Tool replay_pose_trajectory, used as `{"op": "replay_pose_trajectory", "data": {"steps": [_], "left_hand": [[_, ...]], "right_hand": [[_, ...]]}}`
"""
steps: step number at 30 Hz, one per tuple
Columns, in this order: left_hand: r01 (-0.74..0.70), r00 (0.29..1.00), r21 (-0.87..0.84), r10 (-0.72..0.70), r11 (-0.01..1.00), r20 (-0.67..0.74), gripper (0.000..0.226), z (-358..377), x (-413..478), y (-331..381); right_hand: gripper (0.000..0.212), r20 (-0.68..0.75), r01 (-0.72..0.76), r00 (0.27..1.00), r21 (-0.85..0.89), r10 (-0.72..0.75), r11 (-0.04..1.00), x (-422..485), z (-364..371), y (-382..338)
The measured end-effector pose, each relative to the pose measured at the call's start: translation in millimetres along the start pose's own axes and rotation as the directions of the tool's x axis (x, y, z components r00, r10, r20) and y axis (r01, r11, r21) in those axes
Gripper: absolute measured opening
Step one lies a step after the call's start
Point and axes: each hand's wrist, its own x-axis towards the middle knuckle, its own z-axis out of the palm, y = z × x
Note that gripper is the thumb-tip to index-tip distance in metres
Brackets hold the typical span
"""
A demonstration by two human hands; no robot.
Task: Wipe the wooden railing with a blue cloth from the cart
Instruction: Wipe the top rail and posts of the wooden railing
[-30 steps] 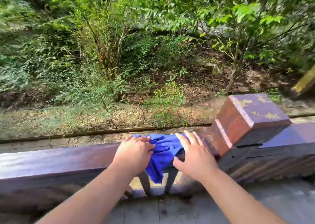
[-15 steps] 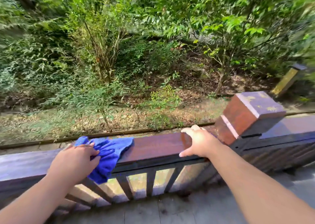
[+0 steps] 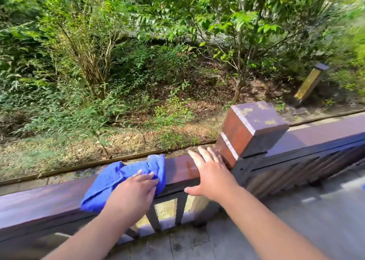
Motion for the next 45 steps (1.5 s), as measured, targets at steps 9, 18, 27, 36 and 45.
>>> {"op": "replay_pose_trajectory", "data": {"steps": [9,18,27,36,45], "left_hand": [[-0.388,0.863,-0.023,0.372,0.921,0.342,0.05,25.6,105.2,143.0],[-0.316,0.914,-0.076,0.325,0.946,0.242,0.06,14.5,82.0,95.1],[0.037,0.993,-0.085,-0.027,0.996,0.113,0.06,-17.7,-16.7,-35.8],[0.281,0.96,-0.096,-0.278,0.955,0.04,0.051,-73.5,-122.8,-183.6],[0.406,0.907,-0.146,-0.417,0.902,-0.058,0.043,-119.1,-224.6,-333.9]], "right_hand": [[0.108,-0.147,0.013,0.989,0.128,0.006,0.992,-62.0,-16.1,38.6],[0.105,-0.09,0.027,0.996,0.085,-0.019,0.996,-35.6,-6.8,14.2],[0.11,0.131,0.089,0.989,-0.138,-0.07,0.986,28.6,13.2,-62.9],[0.099,0.167,0.168,0.977,-0.207,-0.134,0.964,43.7,40.9,-214.1],[0.099,0.168,0.198,0.972,-0.215,-0.164,0.956,45.7,75.2,-369.3]]}}
